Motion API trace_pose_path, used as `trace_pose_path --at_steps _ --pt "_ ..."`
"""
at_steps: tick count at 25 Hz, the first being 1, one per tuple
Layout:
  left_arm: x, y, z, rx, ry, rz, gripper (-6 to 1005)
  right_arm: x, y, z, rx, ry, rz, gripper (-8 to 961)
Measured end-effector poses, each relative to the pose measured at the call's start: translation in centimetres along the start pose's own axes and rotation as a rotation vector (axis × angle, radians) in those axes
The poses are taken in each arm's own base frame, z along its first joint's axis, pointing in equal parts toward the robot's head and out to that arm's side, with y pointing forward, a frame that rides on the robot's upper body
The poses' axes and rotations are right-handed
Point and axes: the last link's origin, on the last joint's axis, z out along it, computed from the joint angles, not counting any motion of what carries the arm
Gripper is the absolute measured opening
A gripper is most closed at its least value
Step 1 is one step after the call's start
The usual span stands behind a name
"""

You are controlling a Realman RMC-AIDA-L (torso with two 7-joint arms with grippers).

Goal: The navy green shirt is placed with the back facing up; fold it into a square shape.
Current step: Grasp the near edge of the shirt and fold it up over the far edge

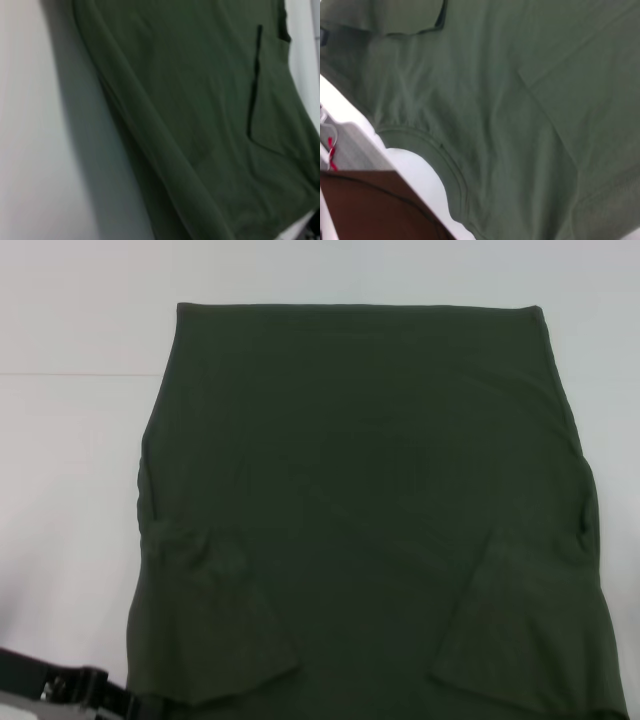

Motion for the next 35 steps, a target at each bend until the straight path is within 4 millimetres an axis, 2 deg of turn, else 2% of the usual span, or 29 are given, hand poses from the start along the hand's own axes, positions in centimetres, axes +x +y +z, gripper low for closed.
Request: trace_pose_path --at_steps 13,21,26,35 --pt "-2.0 0.4 0.4 -0.018 -0.172 -0.012 37 0.2 0.6 1.8 -0.017 0.142 -0.058 68" --pt "-1.9 0.4 0.2 -0.011 -0.178 -0.009 37 0.4 1.0 2.7 -0.032 0.202 -0.084 67" --pt "-0.3 1.1 -0.4 -0.051 -0.083 0.027 37 -0.9 1.2 1.5 -0.055 0.095 -0.098 67" --pt "3.7 2.1 -2.7 -0.116 0.216 0.087 37 -2.8 1.1 -2.8 -0.142 -0.251 -0.108 66"
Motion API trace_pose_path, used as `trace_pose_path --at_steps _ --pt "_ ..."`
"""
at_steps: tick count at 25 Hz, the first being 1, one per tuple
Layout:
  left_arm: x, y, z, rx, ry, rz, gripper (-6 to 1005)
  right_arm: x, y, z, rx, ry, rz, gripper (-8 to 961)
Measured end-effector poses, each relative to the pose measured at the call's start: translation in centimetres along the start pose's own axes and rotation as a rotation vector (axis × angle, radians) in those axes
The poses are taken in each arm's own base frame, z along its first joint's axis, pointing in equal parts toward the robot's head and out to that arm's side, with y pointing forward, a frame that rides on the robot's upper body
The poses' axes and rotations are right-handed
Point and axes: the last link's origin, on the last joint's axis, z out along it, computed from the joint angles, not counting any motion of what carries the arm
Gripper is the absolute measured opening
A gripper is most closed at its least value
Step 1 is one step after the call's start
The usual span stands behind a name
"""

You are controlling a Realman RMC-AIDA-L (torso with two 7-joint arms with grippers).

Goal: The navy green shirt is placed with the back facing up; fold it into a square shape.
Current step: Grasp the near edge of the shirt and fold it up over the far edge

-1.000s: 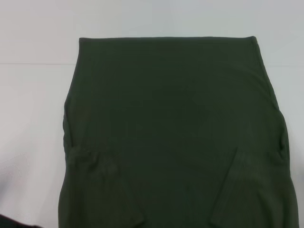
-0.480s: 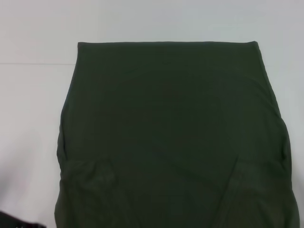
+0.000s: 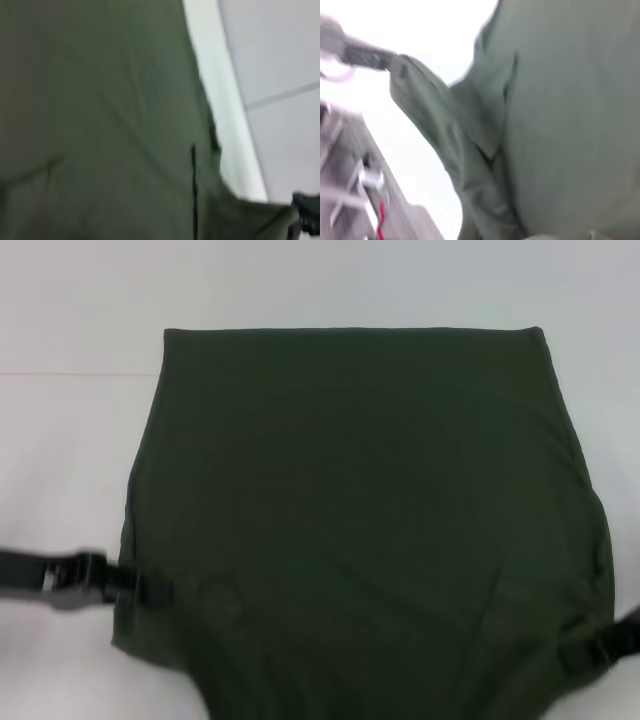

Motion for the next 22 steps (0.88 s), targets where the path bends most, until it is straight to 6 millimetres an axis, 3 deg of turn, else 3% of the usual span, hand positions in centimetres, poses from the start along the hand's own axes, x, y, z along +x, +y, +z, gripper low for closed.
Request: trace_pose_path --at_steps 9,22 --pt "2.9 -0.3 -0.6 -0.020 0.260 0.020 38 -1.3 -0.7 -2.3 -0.026 -0.317 0.010 66" --pt "3.5 -2.1 -1.8 -0.038 0.522 -0.027 47 -0.6 -3.6 -2.6 0.033 -0.666 0.074 65"
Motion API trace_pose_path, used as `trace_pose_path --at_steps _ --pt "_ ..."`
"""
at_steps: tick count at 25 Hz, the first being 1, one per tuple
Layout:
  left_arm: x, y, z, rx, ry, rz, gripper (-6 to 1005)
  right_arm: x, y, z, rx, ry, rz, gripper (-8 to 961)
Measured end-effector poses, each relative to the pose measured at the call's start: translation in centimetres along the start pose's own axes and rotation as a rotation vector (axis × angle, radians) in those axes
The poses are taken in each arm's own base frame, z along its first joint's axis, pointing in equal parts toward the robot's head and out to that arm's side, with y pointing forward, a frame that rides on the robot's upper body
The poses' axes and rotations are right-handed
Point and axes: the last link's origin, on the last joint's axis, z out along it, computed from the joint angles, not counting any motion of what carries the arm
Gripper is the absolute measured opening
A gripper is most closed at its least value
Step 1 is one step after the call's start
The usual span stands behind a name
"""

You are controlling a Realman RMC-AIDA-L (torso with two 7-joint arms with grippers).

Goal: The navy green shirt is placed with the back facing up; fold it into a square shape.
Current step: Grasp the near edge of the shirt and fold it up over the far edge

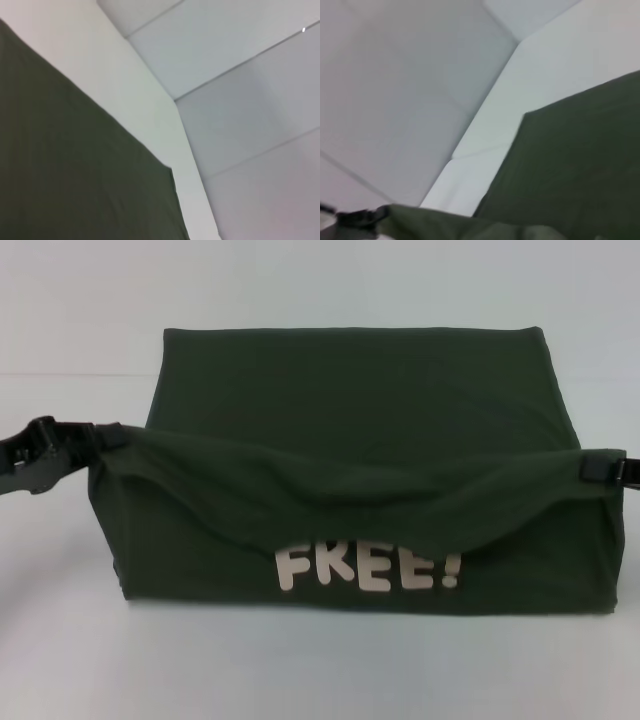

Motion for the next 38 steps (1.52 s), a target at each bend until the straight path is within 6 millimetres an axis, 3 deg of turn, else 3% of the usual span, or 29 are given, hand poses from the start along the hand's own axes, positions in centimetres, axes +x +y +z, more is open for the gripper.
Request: trace_pose_path --at_steps 16,23,28,38 --pt "-0.5 -2.2 2.0 0.032 0.174 0.056 77 0.0 -3.5 1.1 0.224 -0.141 -0.020 65" --pt "-0.2 -2.5 4.6 0.082 0.221 0.144 91 -1.4 -4.3 1.5 0.295 -0.214 -0.061 65" --pt "-0.1 -2.7 6.2 0.131 0.239 0.192 100 -1.9 -4.9 2.3 0.349 -0.232 -0.085 64" --pt "-0.2 -3.0 7.2 0.172 0.257 0.232 119 -1.2 -6.5 4.3 0.447 -0.225 -0.122 64"
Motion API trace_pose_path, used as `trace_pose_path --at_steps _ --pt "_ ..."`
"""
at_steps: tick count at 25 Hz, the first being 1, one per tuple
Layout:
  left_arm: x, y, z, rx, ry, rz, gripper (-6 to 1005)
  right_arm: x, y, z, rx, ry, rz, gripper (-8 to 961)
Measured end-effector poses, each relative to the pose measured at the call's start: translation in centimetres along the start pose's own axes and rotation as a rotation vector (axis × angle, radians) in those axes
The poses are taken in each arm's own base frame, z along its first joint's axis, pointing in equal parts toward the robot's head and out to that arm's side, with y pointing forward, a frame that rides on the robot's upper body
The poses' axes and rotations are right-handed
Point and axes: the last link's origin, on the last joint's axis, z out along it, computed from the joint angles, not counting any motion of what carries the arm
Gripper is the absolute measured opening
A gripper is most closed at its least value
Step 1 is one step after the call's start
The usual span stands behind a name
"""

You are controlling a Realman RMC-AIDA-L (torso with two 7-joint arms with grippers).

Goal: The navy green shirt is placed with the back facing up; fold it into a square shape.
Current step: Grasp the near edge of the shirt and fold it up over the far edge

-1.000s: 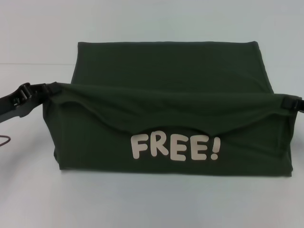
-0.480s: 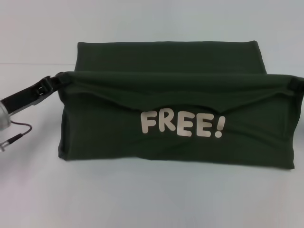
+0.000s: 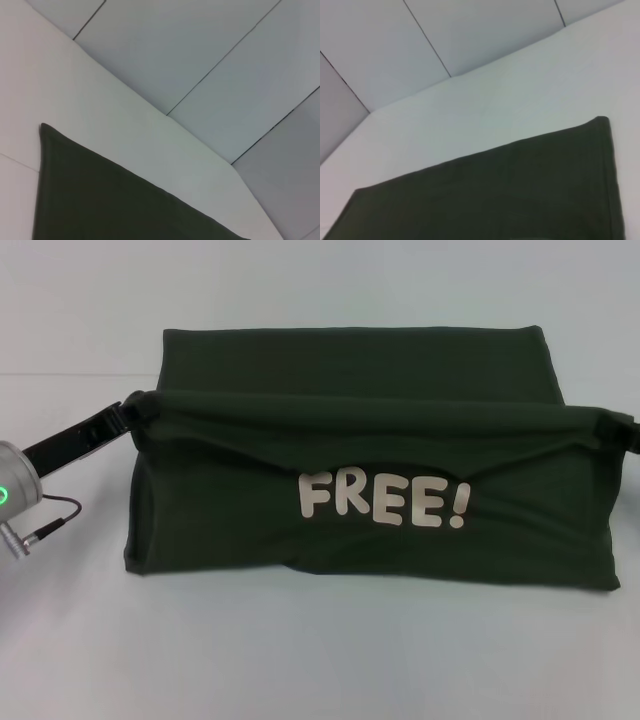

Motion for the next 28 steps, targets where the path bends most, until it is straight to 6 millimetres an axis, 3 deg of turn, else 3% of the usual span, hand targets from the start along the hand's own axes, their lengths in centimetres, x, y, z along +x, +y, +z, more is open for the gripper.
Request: trace_pose_path --at_steps 13,28 --pt "2.7 0.6 2.0 0.049 0.022 0.092 143 -0.3 0.3 0.7 0.016 -0.007 -0.024 64" --pt "2.1 -0.3 3.1 0.176 0.039 0.134 171 0.1 1.0 2.2 0.056 0.007 -0.074 66"
